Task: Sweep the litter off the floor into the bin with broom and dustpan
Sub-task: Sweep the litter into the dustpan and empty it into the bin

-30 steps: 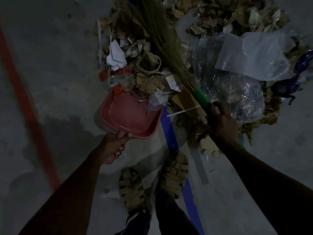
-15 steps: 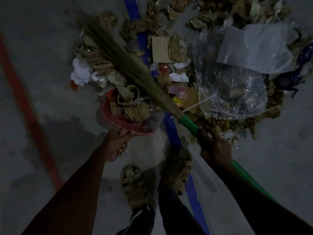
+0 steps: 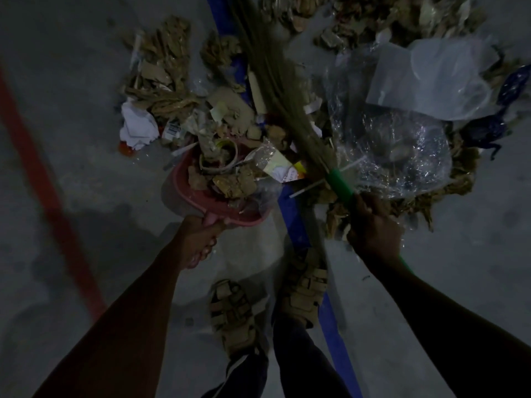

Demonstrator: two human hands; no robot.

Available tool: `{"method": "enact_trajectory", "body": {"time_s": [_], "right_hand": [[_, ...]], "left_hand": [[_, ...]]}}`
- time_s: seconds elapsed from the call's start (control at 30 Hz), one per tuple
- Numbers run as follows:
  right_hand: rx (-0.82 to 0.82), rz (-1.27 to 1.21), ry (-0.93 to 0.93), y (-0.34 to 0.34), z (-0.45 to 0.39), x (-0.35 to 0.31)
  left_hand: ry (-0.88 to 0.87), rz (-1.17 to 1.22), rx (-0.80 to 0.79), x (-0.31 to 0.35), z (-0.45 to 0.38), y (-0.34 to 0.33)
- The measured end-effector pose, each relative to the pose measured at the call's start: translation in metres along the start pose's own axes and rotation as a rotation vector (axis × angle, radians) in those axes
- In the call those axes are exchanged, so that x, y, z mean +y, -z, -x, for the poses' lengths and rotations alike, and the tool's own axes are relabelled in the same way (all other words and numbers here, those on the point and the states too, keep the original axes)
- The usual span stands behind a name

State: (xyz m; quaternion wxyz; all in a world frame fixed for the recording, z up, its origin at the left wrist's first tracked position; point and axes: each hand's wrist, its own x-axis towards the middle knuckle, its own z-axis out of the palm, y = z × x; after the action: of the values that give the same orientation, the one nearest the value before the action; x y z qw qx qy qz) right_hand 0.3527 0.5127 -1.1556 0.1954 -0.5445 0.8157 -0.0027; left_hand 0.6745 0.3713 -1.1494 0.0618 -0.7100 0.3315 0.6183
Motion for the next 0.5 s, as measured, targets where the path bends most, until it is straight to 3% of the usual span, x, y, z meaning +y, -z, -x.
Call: {"method": "enact_trajectory", "body": {"time_s": [0.3, 0.5], "right_hand": [[-0.156, -0.162, 0.149, -0.022, 0.049, -0.021], [-0.171, -0.204, 0.141, -0.011, 0.062, -0.025]], "left_hand": [[-0.017, 0.02, -0.039, 0.001, 0.005, 0.0], [-0.03, 0.128, -0.029, 0.003, 0.023, -0.01]]}}
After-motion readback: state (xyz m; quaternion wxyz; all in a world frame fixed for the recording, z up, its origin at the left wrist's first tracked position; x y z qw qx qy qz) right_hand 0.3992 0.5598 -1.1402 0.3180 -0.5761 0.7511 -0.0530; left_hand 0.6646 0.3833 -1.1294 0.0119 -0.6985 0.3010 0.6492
